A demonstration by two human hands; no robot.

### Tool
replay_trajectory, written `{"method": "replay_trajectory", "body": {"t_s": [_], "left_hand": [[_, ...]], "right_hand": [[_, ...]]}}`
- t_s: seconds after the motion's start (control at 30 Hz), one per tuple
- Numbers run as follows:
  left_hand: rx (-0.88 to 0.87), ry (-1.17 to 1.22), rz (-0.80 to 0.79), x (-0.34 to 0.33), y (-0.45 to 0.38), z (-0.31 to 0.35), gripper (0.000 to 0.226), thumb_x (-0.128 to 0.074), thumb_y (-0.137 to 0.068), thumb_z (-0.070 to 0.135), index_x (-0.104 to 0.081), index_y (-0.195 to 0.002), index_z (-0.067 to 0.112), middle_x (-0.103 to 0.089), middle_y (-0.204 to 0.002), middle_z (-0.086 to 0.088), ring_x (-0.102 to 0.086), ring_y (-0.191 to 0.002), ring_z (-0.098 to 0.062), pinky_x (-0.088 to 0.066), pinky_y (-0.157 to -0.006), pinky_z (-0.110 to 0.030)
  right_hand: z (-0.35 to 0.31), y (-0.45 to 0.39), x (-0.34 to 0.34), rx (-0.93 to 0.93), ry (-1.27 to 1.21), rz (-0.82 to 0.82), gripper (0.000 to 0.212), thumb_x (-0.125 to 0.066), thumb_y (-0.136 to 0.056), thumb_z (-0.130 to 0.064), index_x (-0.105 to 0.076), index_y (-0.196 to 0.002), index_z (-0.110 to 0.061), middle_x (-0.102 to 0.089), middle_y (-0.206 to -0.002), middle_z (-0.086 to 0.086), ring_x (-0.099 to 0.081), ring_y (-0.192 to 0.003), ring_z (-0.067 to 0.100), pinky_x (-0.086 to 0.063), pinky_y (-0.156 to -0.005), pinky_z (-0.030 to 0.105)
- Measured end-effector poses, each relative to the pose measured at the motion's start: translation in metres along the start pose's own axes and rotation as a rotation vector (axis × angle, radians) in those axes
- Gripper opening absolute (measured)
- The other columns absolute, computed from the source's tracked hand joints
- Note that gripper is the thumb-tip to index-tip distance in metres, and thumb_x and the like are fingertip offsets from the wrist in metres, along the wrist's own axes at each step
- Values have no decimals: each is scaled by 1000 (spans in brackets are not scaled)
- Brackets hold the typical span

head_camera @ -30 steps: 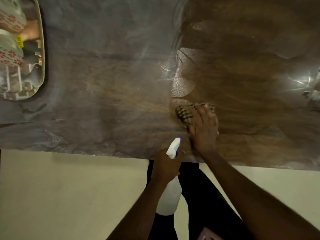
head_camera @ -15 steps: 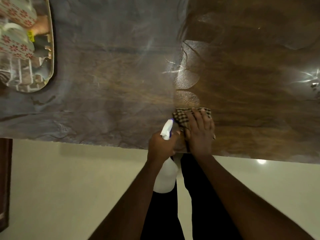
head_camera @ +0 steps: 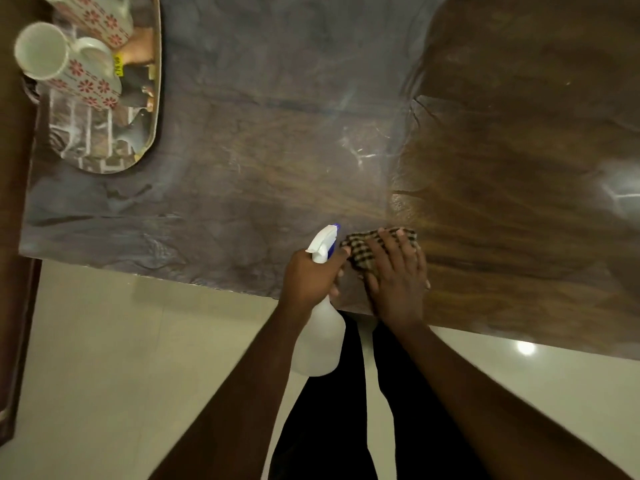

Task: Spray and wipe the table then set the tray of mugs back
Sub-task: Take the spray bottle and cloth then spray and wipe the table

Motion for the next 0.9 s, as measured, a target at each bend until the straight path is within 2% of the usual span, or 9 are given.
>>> {"method": "replay_trajectory", "body": {"t_s": [0.13,0.23,0.3,0.47,0.53,0.63,0.7,0.77,0.9], "left_hand": [[-59,-17,-53,8,-8,25,14,-65,-75,32,-67,-89,33,-63,-60,-5,-49,-38,-18,-47,-53,-33],[-81,-43,-67,17,-15,43,5,-67,-78,30,-63,-76,32,-61,-57,-7,-49,-37,-19,-46,-52,-32],[-80,-23,-117,21,-18,53,6,-69,-82,31,-63,-79,33,-65,-60,-5,-49,-37,-20,-44,-50,-28],[-126,-75,-76,36,-31,75,14,-64,-77,30,-63,-69,18,-60,-44,-5,-55,-37,-16,-45,-54,-24],[-124,-73,-95,35,-34,82,20,-68,-78,34,-64,-69,16,-63,-50,-11,-55,-36,-17,-46,-53,-25],[-130,-94,-131,38,-41,98,21,-68,-77,38,-67,-72,17,-68,-60,-17,-54,-38,-16,-50,-56,-30],[-140,-124,-99,48,-48,107,21,-64,-78,32,-63,-67,14,-62,-51,-13,-52,-38,-16,-48,-56,-28],[-148,-120,-109,53,-56,116,21,-65,-80,33,-62,-65,17,-61,-49,-12,-52,-38,-16,-47,-57,-28],[-177,-217,-225,38,-76,141,17,-70,-79,43,-60,-71,32,-72,-65,-16,-57,-40,-16,-51,-56,-29]], "right_hand": [[-44,21,-16,506,98,-73,49,-49,-89,-36,-40,-136,-27,-44,-145,0,-28,-138,22,-20,-112,46],[-18,18,-3,779,95,-175,46,-44,-92,-36,-39,-138,-32,-40,-147,-3,-26,-139,19,-16,-113,43],[15,-9,10,687,114,-187,51,-48,-88,-35,-38,-138,-31,-38,-148,-1,-25,-138,20,-13,-113,43],[26,-82,21,-142,22,74,54,-47,-84,-34,-42,-137,-24,-43,-144,8,-26,-137,26,-21,-110,49],[-26,-90,11,-121,-21,104,52,-51,-84,-29,-44,-135,-20,-47,-140,9,-25,-136,26,-19,-109,46],[-85,-67,-6,379,34,-68,45,-46,-87,-30,-46,-130,-18,-52,-136,7,-29,-134,26,-24,-108,45],[-60,-60,0,559,65,-148,48,-45,-88,-34,-41,-136,-26,-42,-145,0,-29,-138,22,-26,-110,45],[-19,-79,12,423,65,-114,52,-46,-88,-34,-39,-139,-28,-37,-149,0,-28,-139,21,-27,-110,47],[11,-145,32,-195,21,118,53,-45,-84,-34,-45,-135,-23,-46,-142,5,-31,-136,24,-21,-112,43]]}}
Point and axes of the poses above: each hand's wrist, its own y-axis away from the middle knuckle, its own x-axis out of the back of the hand, z = x × y, the point moved 7 cm from there along -y, towards the middle knuckle
